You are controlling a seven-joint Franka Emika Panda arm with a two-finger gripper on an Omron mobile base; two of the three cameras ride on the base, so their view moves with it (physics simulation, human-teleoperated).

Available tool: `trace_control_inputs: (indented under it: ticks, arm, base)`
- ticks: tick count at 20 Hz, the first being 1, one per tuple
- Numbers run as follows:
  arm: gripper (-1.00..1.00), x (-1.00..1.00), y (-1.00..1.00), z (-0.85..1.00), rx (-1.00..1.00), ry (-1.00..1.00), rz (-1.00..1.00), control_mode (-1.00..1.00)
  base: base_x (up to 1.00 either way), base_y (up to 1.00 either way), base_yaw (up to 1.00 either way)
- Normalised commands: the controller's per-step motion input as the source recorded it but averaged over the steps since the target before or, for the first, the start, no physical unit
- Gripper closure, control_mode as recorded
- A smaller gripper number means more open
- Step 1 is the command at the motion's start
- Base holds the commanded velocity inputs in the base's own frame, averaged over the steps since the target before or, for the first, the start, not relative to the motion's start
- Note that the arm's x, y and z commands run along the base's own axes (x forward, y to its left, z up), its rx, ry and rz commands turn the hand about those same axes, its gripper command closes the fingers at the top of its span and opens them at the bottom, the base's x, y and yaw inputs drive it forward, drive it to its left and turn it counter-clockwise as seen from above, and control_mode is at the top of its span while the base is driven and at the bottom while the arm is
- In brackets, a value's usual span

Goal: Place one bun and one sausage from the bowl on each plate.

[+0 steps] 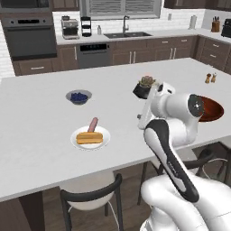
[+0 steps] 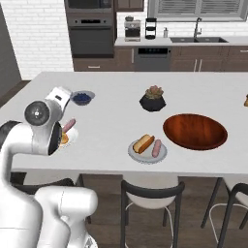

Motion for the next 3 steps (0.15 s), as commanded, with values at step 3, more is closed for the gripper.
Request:
trace_control_inputs:
  ticks: [3]
  arm:
    - [-1.0, -0.5, 0.1, 1.0, -0.08, -0.55, 0.0, -1.0]
  base:
    - [0.0, 0.0, 0.0]
